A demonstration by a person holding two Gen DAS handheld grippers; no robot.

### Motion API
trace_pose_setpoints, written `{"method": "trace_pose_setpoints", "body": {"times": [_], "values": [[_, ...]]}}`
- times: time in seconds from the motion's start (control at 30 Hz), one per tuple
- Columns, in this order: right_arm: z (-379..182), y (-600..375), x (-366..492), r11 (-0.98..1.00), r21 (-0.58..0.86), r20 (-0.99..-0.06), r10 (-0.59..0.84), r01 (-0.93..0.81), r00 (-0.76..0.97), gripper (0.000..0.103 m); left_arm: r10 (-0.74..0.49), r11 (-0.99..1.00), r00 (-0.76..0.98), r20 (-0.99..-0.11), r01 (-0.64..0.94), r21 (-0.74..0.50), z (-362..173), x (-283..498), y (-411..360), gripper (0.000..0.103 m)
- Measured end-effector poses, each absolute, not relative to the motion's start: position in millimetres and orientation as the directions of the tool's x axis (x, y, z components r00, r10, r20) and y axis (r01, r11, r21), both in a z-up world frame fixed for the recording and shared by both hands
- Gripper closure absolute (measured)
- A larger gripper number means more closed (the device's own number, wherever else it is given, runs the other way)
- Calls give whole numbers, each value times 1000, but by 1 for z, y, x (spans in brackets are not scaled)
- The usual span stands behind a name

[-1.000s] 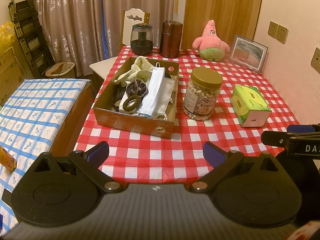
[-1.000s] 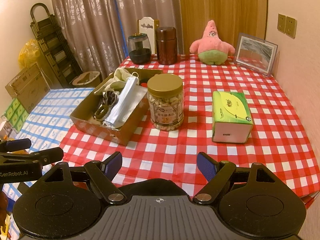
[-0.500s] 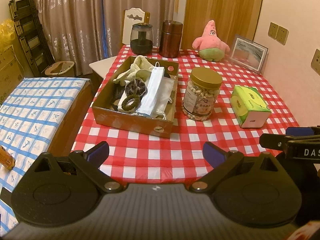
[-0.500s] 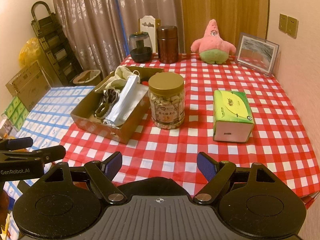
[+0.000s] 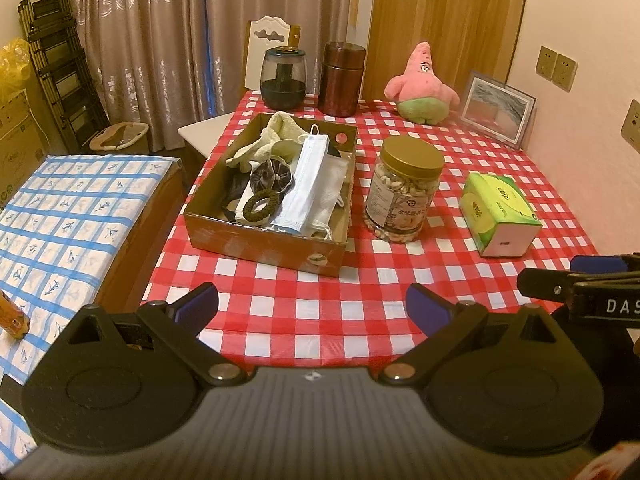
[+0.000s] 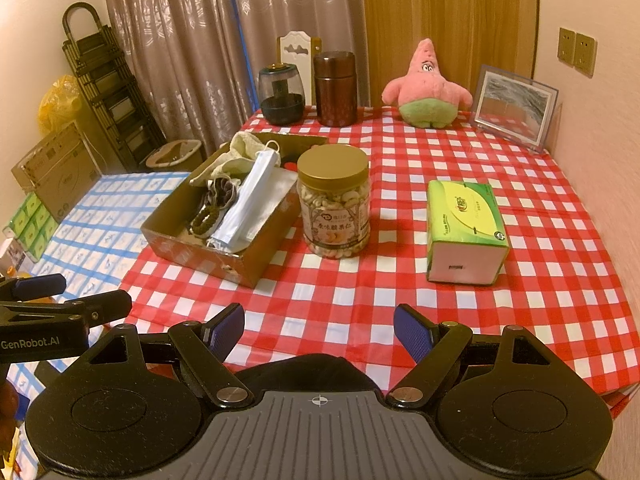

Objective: Organize soft objects

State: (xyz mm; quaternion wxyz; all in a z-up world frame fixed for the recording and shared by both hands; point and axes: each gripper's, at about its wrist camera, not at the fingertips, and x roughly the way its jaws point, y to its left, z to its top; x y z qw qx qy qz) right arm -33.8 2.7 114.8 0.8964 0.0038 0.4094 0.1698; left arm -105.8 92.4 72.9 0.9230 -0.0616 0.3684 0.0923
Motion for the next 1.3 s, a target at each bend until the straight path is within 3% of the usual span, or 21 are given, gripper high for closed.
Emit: {"method": "trace_pose_setpoints", "body": {"times": [1.3], "values": [[114,2,-34,942,147,-732,308,-302,607,22,124,975,714,-689,-217,-49,75,-105,90,3]]}}
